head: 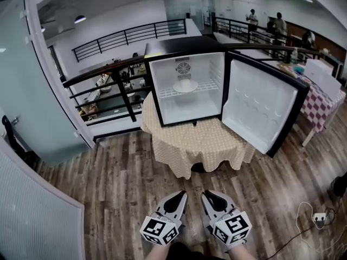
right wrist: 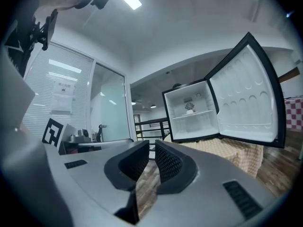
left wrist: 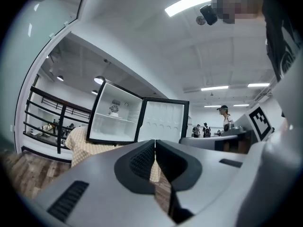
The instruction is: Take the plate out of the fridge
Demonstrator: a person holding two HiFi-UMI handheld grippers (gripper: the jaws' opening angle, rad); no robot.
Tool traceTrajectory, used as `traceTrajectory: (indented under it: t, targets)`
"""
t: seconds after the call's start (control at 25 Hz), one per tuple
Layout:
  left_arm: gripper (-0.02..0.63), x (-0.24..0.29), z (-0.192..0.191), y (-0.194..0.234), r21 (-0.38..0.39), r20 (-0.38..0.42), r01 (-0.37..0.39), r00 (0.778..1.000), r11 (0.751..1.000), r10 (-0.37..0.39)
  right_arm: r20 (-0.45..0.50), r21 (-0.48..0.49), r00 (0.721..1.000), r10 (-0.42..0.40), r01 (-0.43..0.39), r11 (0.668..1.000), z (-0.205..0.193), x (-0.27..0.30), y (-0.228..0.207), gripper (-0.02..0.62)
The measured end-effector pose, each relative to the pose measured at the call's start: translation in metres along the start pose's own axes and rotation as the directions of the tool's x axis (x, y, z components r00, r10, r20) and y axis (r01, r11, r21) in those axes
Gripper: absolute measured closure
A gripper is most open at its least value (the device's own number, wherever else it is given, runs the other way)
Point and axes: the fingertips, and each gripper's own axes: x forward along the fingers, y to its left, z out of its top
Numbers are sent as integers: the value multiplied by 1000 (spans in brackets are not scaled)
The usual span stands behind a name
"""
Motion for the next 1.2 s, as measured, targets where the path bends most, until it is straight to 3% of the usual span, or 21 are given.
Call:
traceTrajectory:
  t: [0.4, 1.2]
  targets:
    - [594, 37, -2, 24, 9, -8, -40, 999, 999, 40, -4, -8, 1000, 14, -15, 1000, 1, 34, -23, 538]
    - [595, 164, 32, 123, -26, -10, 18, 1000, 999, -18, -27, 19, 998, -51, 52, 998, 37, 167, -108, 538]
